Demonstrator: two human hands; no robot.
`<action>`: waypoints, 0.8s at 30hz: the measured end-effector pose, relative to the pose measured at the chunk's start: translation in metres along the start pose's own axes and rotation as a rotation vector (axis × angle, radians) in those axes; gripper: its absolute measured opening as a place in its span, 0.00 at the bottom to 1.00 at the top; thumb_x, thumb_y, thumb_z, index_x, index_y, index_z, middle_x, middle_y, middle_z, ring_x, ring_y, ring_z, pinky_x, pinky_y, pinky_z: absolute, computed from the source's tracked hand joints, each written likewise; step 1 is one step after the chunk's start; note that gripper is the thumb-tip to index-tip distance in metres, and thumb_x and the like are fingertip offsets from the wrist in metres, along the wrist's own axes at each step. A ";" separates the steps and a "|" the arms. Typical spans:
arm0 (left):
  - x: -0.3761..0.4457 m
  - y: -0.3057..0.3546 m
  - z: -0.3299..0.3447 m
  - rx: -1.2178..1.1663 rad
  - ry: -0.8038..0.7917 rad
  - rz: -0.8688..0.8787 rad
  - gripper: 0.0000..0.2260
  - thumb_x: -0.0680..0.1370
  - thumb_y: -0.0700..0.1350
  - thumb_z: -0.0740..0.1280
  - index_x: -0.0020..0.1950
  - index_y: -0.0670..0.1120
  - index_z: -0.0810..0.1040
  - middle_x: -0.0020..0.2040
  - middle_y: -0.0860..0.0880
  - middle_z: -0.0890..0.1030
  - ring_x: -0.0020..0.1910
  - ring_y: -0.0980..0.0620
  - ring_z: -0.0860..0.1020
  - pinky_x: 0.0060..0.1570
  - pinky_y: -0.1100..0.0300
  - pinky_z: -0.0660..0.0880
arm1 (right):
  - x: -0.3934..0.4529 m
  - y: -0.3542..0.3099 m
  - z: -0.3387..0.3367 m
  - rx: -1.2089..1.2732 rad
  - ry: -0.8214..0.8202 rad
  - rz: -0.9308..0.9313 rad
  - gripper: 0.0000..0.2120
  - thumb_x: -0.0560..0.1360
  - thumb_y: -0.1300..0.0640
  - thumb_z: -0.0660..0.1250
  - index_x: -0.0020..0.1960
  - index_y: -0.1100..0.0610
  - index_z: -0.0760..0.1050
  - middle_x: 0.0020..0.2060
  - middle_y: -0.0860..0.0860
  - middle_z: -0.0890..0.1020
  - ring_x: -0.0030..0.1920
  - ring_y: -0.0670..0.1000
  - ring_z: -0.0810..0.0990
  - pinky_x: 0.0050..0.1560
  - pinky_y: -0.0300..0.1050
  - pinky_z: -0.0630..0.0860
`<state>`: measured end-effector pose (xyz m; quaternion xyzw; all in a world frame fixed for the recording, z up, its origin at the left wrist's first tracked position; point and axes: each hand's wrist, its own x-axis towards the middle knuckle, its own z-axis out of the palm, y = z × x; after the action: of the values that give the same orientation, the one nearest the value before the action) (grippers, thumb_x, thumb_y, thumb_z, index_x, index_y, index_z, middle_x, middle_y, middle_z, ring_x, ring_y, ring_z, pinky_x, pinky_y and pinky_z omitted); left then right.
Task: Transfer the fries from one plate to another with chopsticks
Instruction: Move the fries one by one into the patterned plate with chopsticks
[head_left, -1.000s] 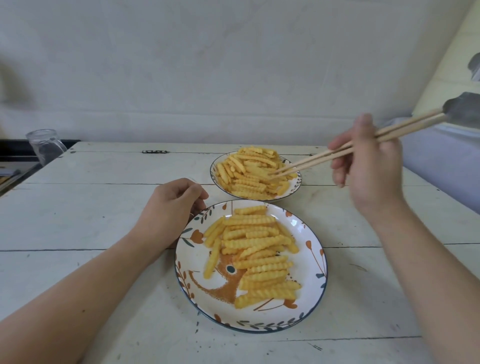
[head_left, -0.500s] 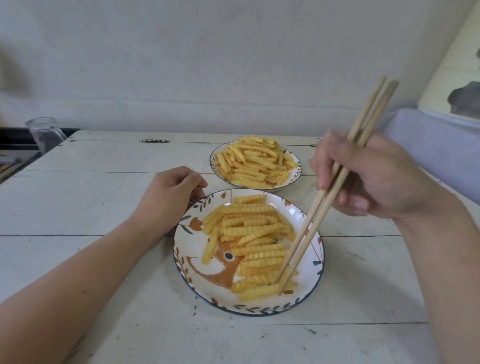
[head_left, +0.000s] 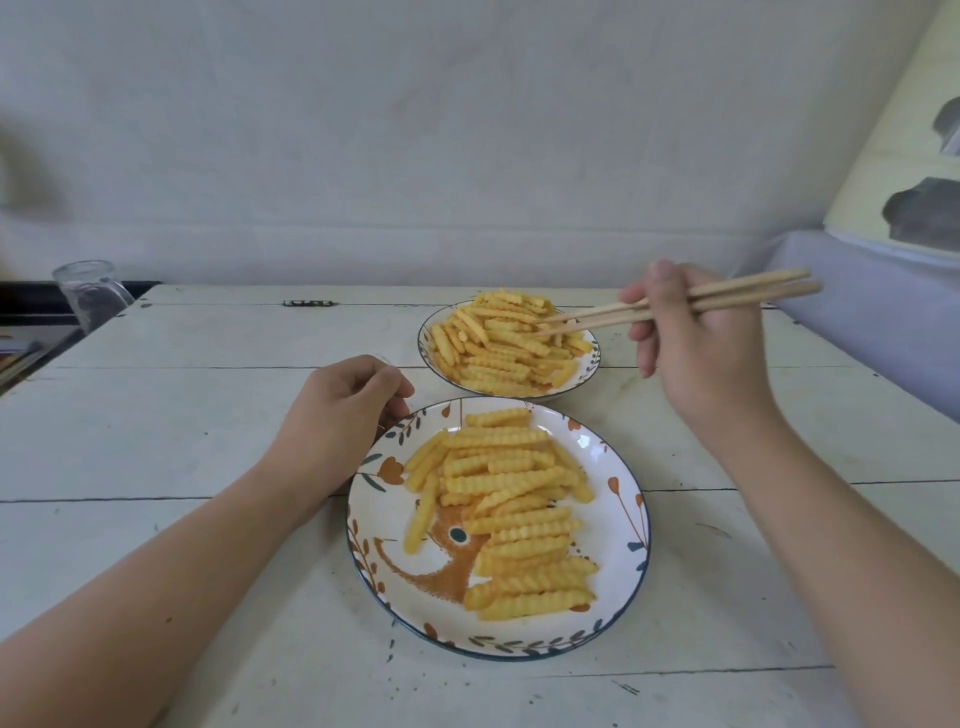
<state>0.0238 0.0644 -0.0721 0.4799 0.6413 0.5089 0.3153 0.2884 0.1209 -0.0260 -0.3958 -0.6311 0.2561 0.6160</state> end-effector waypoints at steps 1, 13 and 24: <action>0.000 0.000 0.000 0.000 -0.001 0.000 0.12 0.82 0.44 0.63 0.43 0.45 0.84 0.35 0.52 0.83 0.35 0.50 0.78 0.41 0.52 0.76 | -0.003 0.004 0.005 -0.004 -0.020 0.002 0.15 0.84 0.53 0.59 0.43 0.56 0.79 0.29 0.51 0.75 0.23 0.46 0.72 0.25 0.39 0.70; 0.001 -0.001 0.000 0.001 -0.010 -0.003 0.12 0.83 0.45 0.64 0.43 0.45 0.84 0.36 0.51 0.83 0.34 0.53 0.78 0.41 0.54 0.76 | -0.006 0.024 0.052 -0.091 -0.198 -0.005 0.14 0.82 0.47 0.62 0.47 0.55 0.80 0.34 0.59 0.81 0.31 0.54 0.82 0.39 0.56 0.81; 0.000 0.000 -0.001 -0.006 -0.002 -0.008 0.13 0.82 0.44 0.63 0.43 0.45 0.84 0.34 0.52 0.83 0.35 0.51 0.78 0.43 0.52 0.77 | 0.018 -0.002 0.015 0.331 0.095 0.178 0.26 0.85 0.48 0.55 0.37 0.61 0.78 0.24 0.55 0.75 0.21 0.54 0.71 0.24 0.43 0.69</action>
<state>0.0227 0.0639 -0.0715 0.4769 0.6413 0.5092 0.3195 0.2744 0.1371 -0.0160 -0.3548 -0.5133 0.3910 0.6766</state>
